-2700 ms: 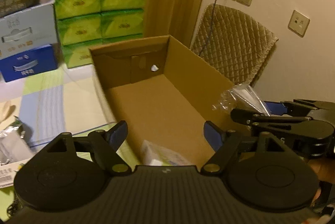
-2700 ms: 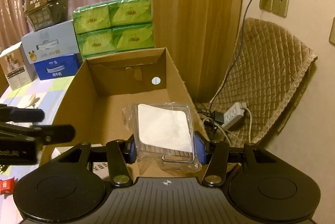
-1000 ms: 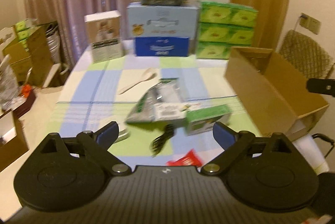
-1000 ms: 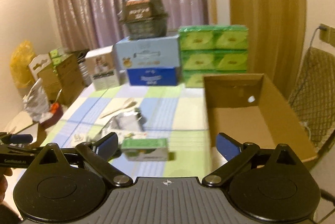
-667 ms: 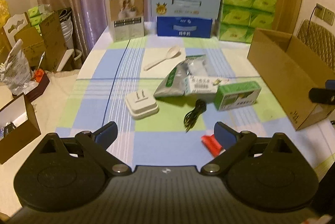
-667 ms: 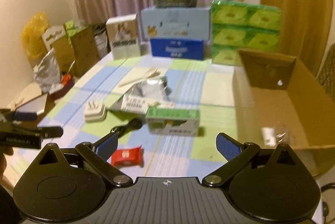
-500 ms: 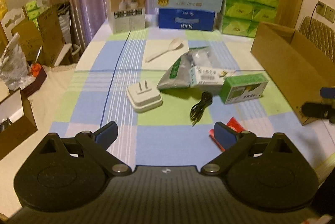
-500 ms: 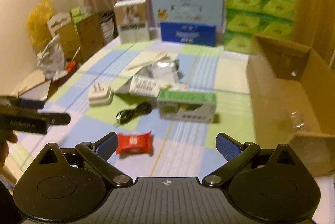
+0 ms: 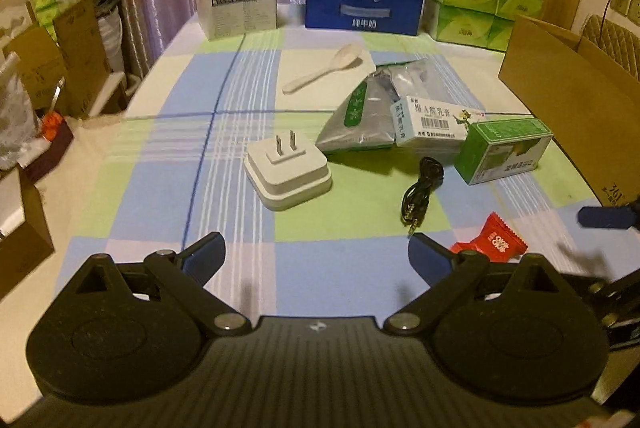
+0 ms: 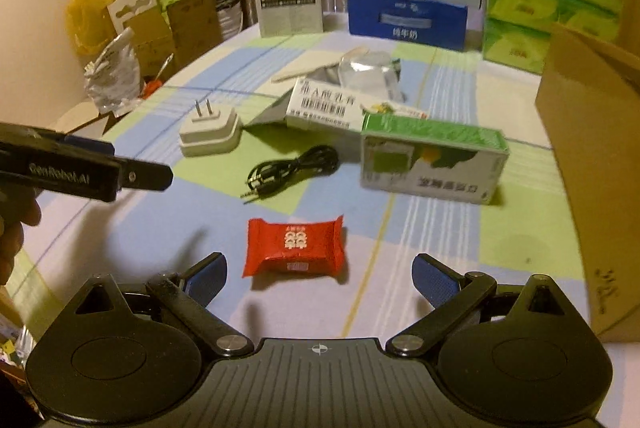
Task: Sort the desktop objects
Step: 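Move both tools back over the table toward the red candy packet, then grasp the red candy packet with the right tool while the left tool grasps the black cable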
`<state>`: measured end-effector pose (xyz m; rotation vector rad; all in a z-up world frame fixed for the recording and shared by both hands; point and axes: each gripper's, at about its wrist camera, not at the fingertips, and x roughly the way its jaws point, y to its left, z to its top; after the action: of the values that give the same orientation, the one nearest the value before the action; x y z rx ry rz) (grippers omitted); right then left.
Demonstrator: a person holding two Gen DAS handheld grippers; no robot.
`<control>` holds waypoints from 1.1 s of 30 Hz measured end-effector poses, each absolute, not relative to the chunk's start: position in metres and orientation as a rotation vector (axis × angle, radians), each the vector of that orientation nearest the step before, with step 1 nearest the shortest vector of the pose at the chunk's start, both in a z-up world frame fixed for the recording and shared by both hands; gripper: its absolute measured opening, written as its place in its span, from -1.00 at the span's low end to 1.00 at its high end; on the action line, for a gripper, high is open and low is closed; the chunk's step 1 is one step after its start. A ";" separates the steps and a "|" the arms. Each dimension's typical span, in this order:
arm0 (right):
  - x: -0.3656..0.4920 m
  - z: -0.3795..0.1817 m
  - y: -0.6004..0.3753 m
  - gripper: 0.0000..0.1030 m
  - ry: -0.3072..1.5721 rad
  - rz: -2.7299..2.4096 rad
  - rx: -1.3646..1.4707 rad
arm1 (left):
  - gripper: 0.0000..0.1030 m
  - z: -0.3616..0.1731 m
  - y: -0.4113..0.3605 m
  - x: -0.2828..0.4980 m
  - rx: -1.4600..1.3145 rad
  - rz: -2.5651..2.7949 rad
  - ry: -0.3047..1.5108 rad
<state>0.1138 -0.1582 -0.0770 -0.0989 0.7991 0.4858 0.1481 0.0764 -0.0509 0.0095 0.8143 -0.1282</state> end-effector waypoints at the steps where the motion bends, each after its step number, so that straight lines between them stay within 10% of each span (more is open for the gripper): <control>1: 0.116 -0.081 -0.156 0.87 0.805 0.487 -0.096 | 0.85 -0.053 0.077 0.150 0.004 -0.131 0.818; 22: 0.130 -0.099 -0.127 -0.04 0.790 0.524 -0.201 | 0.84 -0.064 0.073 0.165 0.030 -0.185 0.850; 33: 0.136 -0.089 -0.150 -0.18 0.793 0.398 -0.140 | 0.85 -0.063 0.058 0.165 0.087 -0.244 0.835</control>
<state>0.1358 -0.1496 -0.0891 -0.1395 0.7931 0.3982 0.1653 0.0579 -0.0635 0.0872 0.8345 -0.2435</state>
